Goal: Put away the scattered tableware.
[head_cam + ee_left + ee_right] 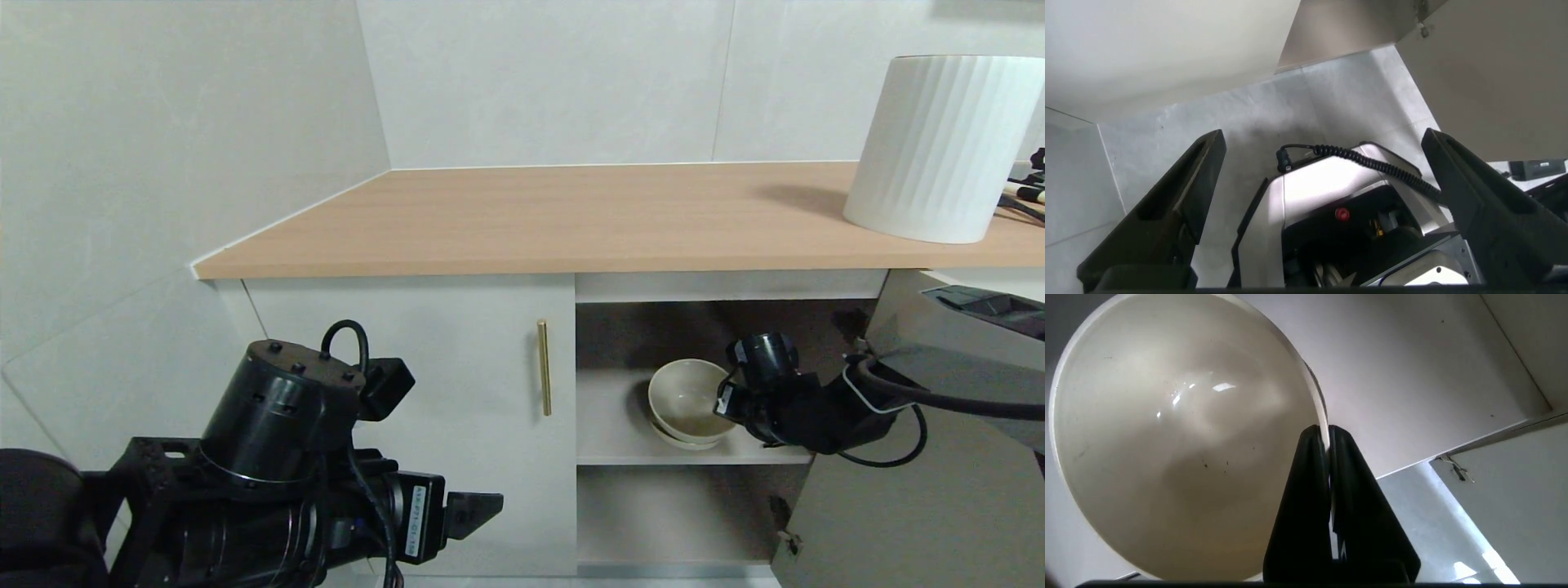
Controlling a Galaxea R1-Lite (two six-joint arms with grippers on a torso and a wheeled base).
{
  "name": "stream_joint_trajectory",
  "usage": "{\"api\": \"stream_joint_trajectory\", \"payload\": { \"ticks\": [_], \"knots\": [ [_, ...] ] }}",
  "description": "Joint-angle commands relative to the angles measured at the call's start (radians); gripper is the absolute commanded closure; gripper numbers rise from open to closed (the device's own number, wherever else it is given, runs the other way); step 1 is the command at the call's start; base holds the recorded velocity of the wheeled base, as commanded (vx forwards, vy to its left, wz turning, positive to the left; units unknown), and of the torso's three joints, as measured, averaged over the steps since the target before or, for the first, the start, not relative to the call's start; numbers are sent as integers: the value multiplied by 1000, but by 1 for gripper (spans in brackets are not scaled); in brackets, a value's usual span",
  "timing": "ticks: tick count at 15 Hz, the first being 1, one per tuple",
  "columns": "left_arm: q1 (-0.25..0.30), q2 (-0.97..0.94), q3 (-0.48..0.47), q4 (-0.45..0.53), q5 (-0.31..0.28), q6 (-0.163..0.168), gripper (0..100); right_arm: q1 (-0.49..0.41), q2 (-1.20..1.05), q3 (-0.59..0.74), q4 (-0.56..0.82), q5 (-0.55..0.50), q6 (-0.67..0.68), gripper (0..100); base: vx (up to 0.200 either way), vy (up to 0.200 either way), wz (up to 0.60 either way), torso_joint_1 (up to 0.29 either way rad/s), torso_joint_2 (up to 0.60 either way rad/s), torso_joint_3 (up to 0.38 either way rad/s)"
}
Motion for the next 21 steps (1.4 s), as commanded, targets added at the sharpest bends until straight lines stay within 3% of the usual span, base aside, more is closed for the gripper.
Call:
{"api": "stream_joint_trajectory", "payload": {
  "ticks": [1,3,4,15,17,20,21],
  "knots": [
    [0,-1,0,-1,0,1,0,1,-1,1,1,0,0,100,0,0,0,0,0,0],
    [0,-3,0,-1,0,1,0,1,-1,1,2,2,-1,100,0,0,0,0,0,0],
    [0,-3,0,-1,0,0,0,1,-1,3,1,3,0,0,0,0,0,0,0,0],
    [0,-9,-2,-1,2,0,0,8,-29,35,4,2,-3,0,0,0,0,0,0,0],
    [9,-43,-5,1,13,1,0,36,-147,147,8,29,-55,0,0,0,0,0,0,0],
    [77,-150,-5,18,22,15,0,116,-381,368,11,92,-159,0,0,0,0,0,0,0],
    [109,-210,-8,53,22,35,0,143,-483,444,13,94,-212,0,0,0,0,0,0,0]
  ]
}}
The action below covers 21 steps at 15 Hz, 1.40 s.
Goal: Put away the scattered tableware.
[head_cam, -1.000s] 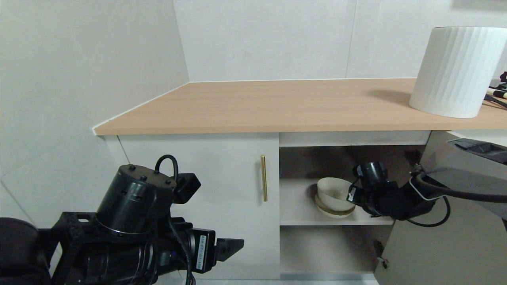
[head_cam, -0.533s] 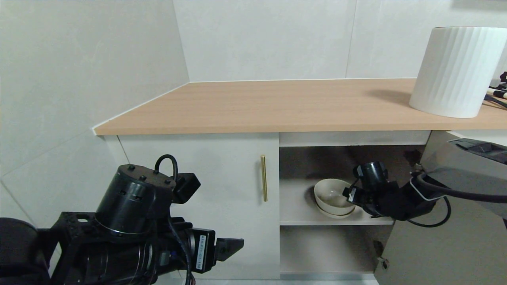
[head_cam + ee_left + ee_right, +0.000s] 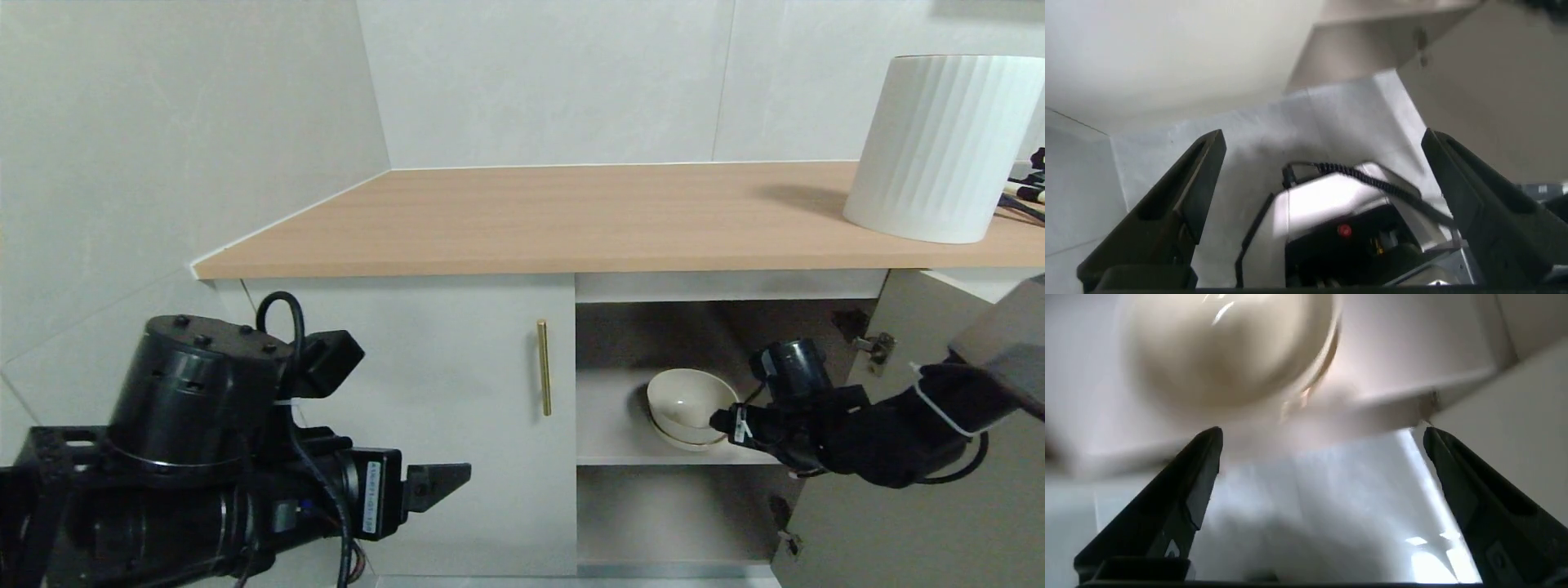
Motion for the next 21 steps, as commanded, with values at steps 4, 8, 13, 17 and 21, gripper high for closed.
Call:
{"api": "stream_joint_trajectory", "payload": {
  "ticks": [4,8,13,17,21],
  "knots": [
    [71,-324,9,175,-9,54,0,134,-696,216,376,50,-148,0,0,0,0,0,0,0],
    [143,-315,-8,180,-46,54,0,214,-891,137,718,102,-116,0,0,0,0,0,0,0],
    [143,-289,-10,181,-44,54,0,214,-866,158,719,102,-108,0,0,0,0,0,0,0],
    [142,-292,-10,185,-46,54,0,215,-860,161,719,106,-110,0,-200,0,0,7,5,0],
    [143,-292,-7,185,-46,54,0,214,-822,179,715,107,-107,0,-200,0,0,-1,1,0]
  ]
}}
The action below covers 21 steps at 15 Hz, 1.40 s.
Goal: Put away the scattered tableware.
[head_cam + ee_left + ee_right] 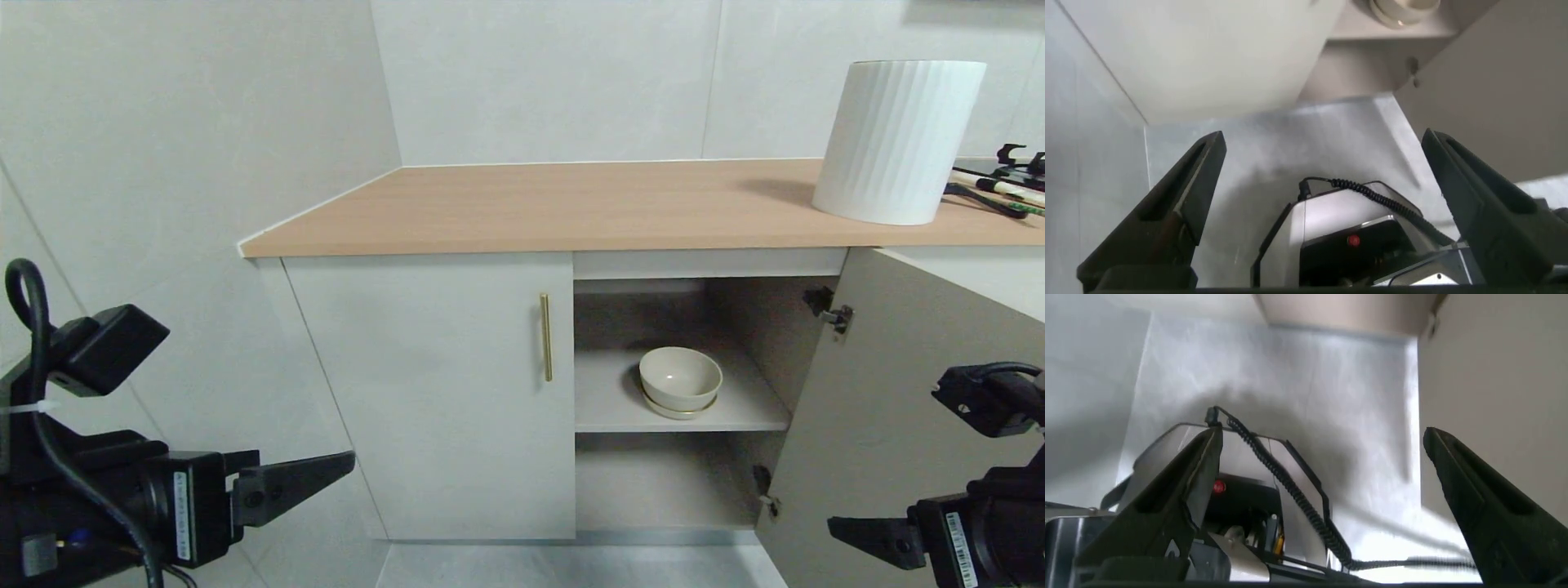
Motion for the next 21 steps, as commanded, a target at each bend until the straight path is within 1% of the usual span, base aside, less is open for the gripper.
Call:
{"api": "stream_joint_trajectory", "payload": {
  "ticks": [1,11,18,19,21],
  "knots": [
    [-1,3,1,0,1,-1,0,-1,35,11,-2,0,7,0,-200,0,0,-2,7,-2],
    [-2,3,8,0,-1,-1,0,-1,34,11,0,0,10,0,-200,0,0,2,2,1],
    [-2,0,13,0,-1,1,0,-2,24,13,0,-6,10,0,0,0,0,0,0,0],
    [-2,0,13,0,-2,9,0,-2,23,13,0,-8,10,0,0,0,0,0,0,0],
    [-2,0,16,0,-2,13,0,-2,12,13,1,-8,9,0,0,0,0,0,0,0]
  ]
}}
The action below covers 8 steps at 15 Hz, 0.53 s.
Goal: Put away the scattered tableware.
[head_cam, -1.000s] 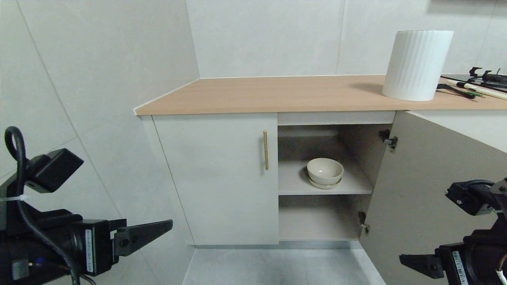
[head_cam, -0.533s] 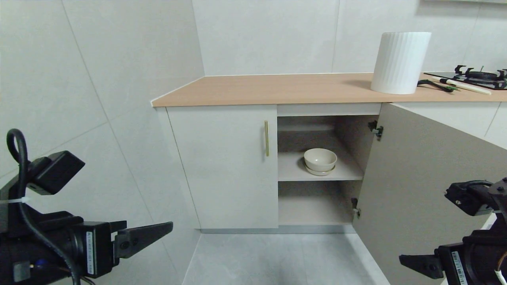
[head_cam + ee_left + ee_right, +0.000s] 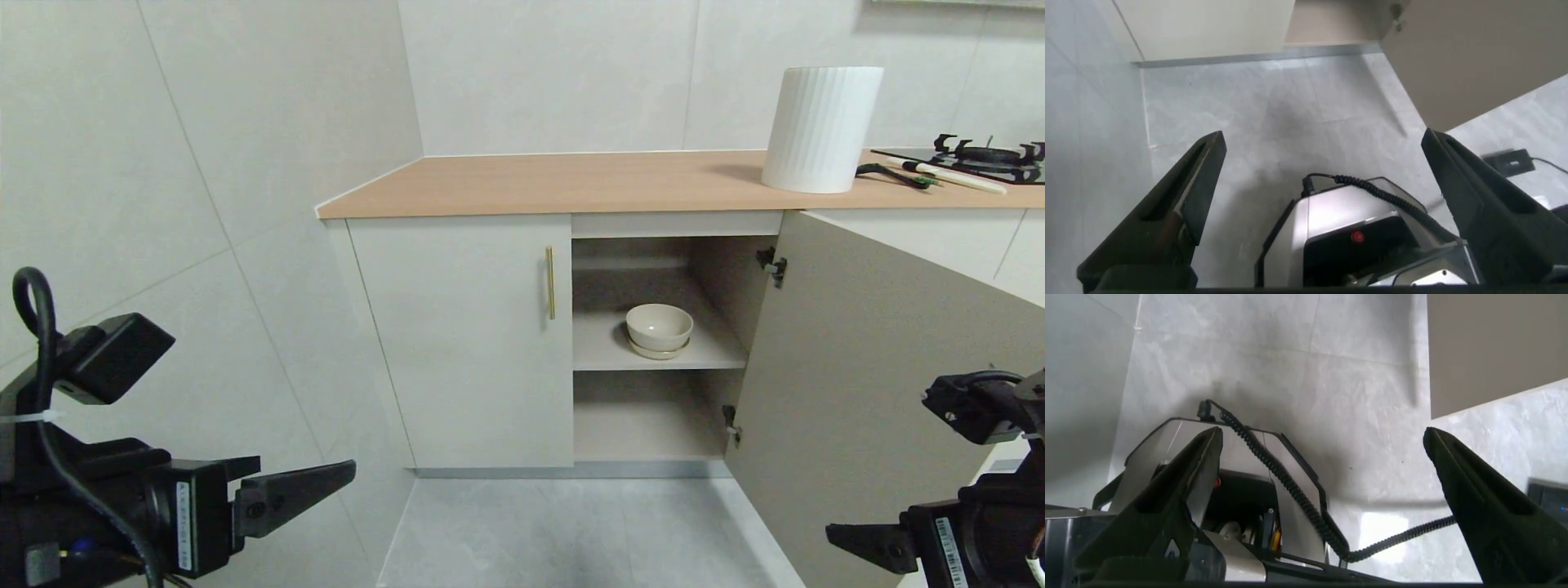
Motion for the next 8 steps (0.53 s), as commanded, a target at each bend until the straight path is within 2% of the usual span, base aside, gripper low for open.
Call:
{"api": "stream_joint_trajectory", "payload": {
  "ticks": [1,2,8],
  "knots": [
    [0,2,2,0,2,9,0,1,-14,-2,3,0,-1,0,0,0,0,0,0,0],
    [0,3,7,0,3,18,0,1,-25,-2,6,0,-2,0,0,0,0,0,0,0],
    [0,0,8,0,3,21,0,-2,-72,-8,115,-1,-48,0,0,-200,0,3,2,-2]
  ]
}}
